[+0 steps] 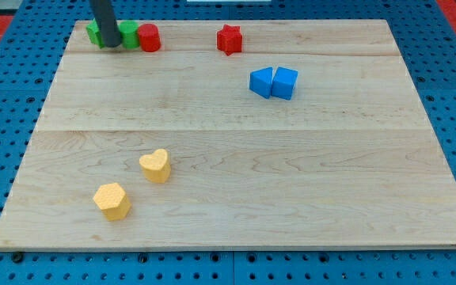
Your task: Push the green circle into the green star
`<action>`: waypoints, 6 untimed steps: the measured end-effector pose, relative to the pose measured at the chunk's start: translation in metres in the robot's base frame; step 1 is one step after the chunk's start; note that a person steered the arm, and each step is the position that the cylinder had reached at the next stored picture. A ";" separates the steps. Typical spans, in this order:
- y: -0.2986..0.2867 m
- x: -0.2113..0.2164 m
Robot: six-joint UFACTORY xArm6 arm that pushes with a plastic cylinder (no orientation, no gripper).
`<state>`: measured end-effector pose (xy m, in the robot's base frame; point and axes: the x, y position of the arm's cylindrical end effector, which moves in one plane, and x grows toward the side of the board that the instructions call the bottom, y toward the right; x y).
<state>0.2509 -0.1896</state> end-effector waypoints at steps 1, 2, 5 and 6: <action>0.031 0.000; 0.068 0.000; 0.075 -0.044; 0.055 -0.048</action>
